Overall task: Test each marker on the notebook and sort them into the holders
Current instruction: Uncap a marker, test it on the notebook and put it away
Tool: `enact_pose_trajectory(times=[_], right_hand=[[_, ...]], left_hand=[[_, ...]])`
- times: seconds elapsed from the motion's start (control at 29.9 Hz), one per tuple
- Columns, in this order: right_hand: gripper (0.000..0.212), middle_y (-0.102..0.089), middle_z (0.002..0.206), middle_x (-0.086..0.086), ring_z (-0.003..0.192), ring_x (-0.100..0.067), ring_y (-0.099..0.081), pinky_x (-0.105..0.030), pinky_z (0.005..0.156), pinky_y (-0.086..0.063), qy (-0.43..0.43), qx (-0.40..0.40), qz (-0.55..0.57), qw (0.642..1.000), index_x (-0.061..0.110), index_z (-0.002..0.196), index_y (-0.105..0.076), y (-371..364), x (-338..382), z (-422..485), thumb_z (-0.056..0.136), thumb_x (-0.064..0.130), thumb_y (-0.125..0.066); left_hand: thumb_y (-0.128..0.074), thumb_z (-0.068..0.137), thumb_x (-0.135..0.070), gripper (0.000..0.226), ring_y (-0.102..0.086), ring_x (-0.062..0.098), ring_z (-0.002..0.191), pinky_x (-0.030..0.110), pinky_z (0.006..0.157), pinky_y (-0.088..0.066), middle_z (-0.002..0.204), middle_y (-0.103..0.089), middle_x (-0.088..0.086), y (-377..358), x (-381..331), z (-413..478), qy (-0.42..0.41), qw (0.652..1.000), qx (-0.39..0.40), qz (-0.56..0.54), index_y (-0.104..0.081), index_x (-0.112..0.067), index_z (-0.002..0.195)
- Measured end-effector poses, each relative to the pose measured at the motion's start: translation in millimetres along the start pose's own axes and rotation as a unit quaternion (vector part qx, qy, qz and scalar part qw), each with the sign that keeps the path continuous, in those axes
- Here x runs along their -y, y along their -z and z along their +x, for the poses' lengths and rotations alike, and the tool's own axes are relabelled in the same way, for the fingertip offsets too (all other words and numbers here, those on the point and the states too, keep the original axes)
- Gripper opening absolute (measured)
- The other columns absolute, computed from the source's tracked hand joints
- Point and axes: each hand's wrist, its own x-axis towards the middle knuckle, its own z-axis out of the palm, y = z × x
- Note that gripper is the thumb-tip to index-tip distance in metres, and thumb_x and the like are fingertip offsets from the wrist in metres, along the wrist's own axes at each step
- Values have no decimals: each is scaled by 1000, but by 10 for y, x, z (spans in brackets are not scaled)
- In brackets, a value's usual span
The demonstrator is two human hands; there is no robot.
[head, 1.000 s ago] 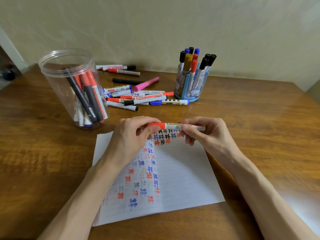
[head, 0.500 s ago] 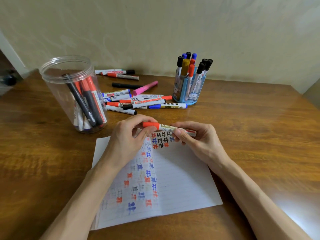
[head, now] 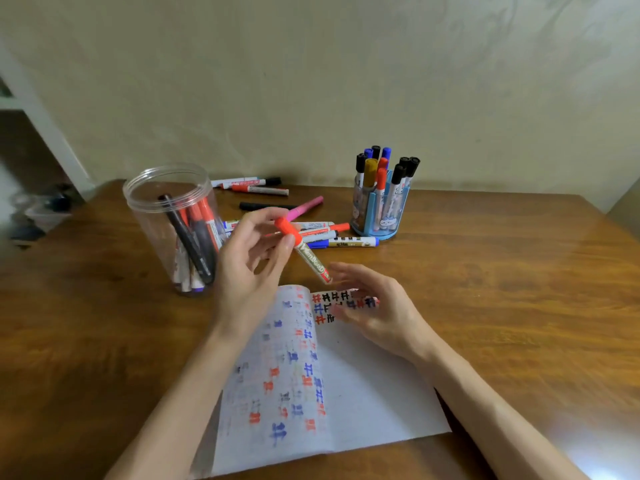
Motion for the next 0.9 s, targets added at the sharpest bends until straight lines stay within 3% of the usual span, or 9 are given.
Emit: enact_pose_trajectory(times=[0.13, 0.3, 0.47, 0.6, 0.9], right_hand=[[65, -63, 142, 14, 121, 3, -62, -26, 101, -56, 10, 25, -91, 995, 31, 148, -56, -51, 98, 62, 90, 20, -83], [68, -61, 139, 14, 116, 1, -63, -21, 97, -56, 30, 64, -101, 992, 37, 151, -51, -263, 320, 230, 92, 21, -81], [62, -61, 135, 13, 114, -1, -62, -12, 89, -54, 29, 56, -93, 994, 37, 150, -50, -439, 426, 364, 96, 25, -77], [60, -60, 135, 14, 117, -4, -62, -15, 91, -55, 23, 60, -98, 993, 37, 150, -50, -490, 463, 415, 97, 25, -75], [55, -61, 136, 17, 115, 4, -60, -7, 85, -48, 26, 54, -101, 993, 39, 147, -53, -554, 409, 490, 97, 27, -74]], left_hand=[[-64, 100, -6, 33, -69, 23, 114, 35, 98, -54, 118, -73, 2, 272, -228, 205, -78, 996, -45, 19, -55, -10, 132], [-63, 101, -7, 27, -70, 25, 113, 35, 98, -53, 115, -71, 6, 844, -536, 559, -154, 978, -139, 33, -54, -14, 125], [-62, 101, -6, 28, -71, 22, 110, 31, 97, -53, 112, -71, 16, 1271, -615, 789, -160, 964, -213, 28, -53, -5, 127], [-62, 101, -6, 27, -71, 20, 110, 28, 94, -53, 114, -72, 12, 1340, -539, 793, -149, 968, -195, 60, -55, -13, 126], [-65, 100, -24, 32, -60, -8, 114, 6, 88, -50, 126, -66, -10, 1401, -192, 609, -70, 947, -75, 304, -61, -20, 132]])
